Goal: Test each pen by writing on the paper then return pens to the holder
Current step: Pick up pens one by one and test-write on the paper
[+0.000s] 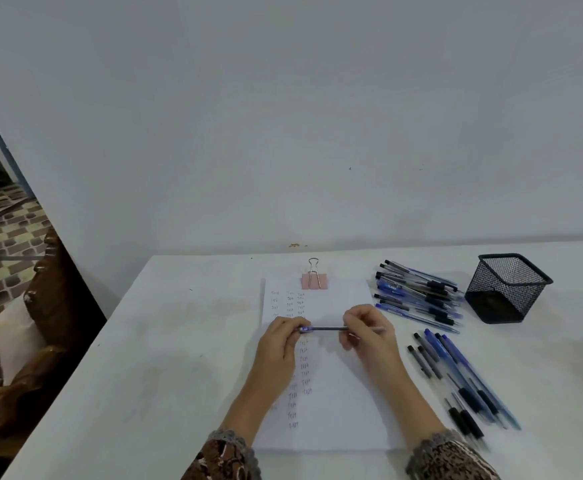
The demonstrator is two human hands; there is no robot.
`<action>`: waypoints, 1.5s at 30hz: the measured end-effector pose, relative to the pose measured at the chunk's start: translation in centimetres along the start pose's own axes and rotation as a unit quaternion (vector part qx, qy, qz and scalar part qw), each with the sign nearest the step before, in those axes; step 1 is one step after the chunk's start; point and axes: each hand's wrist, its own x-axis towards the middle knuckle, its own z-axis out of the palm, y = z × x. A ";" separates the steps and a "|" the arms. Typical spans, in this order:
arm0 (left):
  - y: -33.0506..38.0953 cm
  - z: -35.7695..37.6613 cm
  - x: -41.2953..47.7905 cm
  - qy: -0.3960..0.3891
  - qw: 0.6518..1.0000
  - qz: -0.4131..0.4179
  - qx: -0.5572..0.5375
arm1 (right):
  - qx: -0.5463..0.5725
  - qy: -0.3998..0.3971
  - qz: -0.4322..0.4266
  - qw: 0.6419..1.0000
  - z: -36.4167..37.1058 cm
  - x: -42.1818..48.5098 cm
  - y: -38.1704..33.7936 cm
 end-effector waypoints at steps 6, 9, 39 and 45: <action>-0.3 -0.7 0.0 -0.040 0.998 -0.008 0.039 | -0.478 -0.151 0.080 0.861 -0.7 0.4 -3.2; -0.7 -1.0 -0.4 -0.017 0.993 -0.008 0.119 | -0.593 -0.133 0.031 0.794 -0.5 0.3 -3.7; -2.1 -1.1 -1.9 0.006 0.951 -0.124 0.284 | -0.763 0.179 0.109 0.611 -9.1 -5.6 -3.2; -2.0 -1.1 -2.0 0.011 0.952 -0.120 0.282 | -0.730 0.140 0.162 0.649 -9.7 -4.6 -5.1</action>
